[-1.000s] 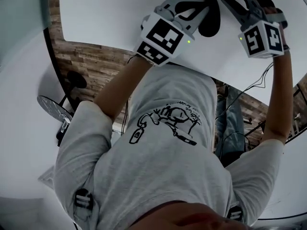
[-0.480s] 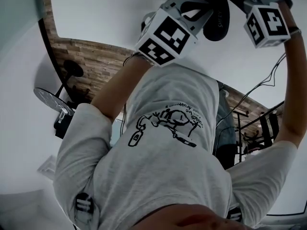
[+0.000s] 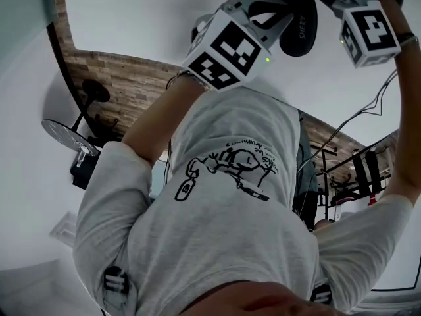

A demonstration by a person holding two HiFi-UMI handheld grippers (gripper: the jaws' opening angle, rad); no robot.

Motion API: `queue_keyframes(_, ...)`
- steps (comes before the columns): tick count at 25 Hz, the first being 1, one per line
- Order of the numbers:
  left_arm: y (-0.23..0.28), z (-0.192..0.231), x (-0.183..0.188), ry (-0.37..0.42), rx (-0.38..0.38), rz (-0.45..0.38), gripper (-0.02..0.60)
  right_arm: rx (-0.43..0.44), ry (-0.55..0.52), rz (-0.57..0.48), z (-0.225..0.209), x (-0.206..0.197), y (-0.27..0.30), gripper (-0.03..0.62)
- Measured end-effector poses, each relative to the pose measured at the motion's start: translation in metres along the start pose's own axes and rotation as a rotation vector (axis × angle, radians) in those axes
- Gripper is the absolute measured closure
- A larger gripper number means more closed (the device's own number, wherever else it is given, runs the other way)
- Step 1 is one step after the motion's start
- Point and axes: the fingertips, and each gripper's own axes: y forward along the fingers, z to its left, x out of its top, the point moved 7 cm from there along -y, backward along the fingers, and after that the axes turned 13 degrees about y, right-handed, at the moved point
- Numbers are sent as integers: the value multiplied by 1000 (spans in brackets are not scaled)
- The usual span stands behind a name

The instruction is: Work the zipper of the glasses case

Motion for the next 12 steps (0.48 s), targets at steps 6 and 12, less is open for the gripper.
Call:
queue_keyframes(6,-2,6,1,8,-2,-7,561,-20,69,17,-12,-2,-5,591)
queue_keyframes(12,5,2,4,27,3,5,561,-36,124,-3,-5,-8,-5,591)
